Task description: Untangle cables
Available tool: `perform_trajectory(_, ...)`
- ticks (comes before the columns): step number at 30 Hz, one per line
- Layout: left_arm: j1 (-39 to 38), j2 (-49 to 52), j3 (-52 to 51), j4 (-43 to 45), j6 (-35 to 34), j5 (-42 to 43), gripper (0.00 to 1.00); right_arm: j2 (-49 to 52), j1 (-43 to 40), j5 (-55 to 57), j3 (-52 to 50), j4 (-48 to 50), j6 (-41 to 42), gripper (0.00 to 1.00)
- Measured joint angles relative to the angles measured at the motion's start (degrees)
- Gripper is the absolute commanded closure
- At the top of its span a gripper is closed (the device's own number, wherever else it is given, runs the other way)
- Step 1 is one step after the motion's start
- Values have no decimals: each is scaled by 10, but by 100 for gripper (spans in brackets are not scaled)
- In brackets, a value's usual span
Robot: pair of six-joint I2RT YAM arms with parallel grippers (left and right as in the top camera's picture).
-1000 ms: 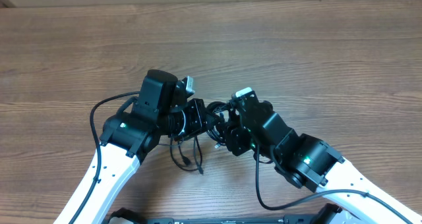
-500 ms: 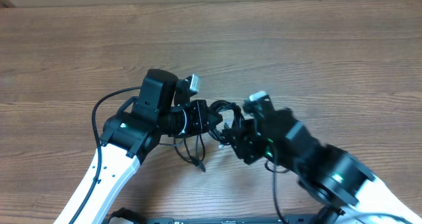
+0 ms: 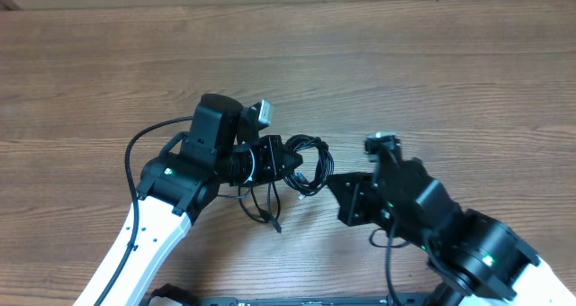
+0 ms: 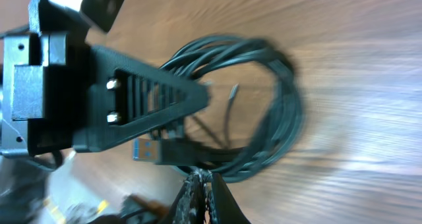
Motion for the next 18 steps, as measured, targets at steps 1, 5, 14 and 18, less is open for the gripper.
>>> perform_trajectory(1,0,0,0,1,0,0,96,11,0,-18,0,10,7,96)
perform_trajectory(5,0,0,0,2,0,0,96,49,0,-75,0,21,54,96)
perform_trajectory(14,0,0,0,7,-30,-35,96,70,0,-123,0,30,117,96)
perform_trajectory(18,0,0,0,8,-35,-37,96,70,0,-113,0,43,126,96)
